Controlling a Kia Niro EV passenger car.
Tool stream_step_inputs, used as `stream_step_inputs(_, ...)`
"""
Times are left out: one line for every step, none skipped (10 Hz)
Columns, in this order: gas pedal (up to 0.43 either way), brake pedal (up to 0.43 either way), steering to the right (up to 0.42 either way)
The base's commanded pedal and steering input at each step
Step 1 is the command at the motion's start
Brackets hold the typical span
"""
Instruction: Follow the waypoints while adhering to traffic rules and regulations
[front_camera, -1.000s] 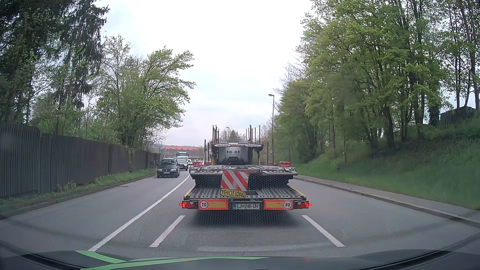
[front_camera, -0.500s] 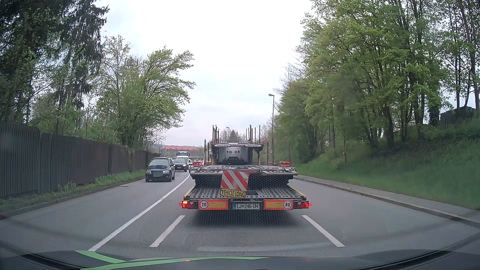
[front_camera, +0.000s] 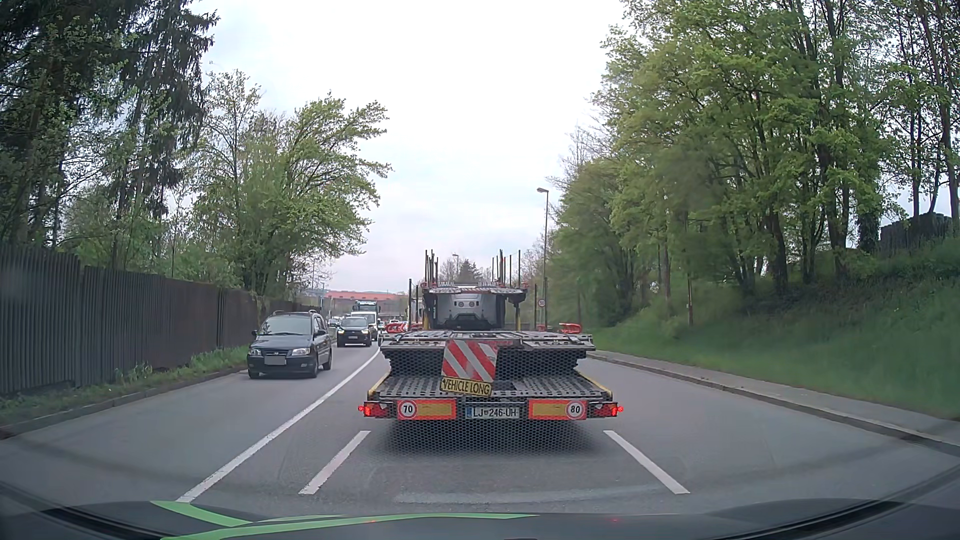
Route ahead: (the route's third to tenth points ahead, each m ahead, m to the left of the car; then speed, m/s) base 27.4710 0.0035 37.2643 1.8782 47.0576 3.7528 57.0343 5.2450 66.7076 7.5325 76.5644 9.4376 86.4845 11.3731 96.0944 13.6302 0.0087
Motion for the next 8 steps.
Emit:
stream_step_inputs(0.000, 0.311, -0.011)
stream_step_inputs(0.000, 0.305, -0.011)
stream_step_inputs(0.000, 0.305, -0.011)
stream_step_inputs(0.000, 0.305, -0.011)
stream_step_inputs(0.000, 0.305, -0.012)
stream_step_inputs(0.000, 0.305, -0.011)
stream_step_inputs(0.000, 0.311, -0.011)
stream_step_inputs(0.000, 0.305, -0.011)
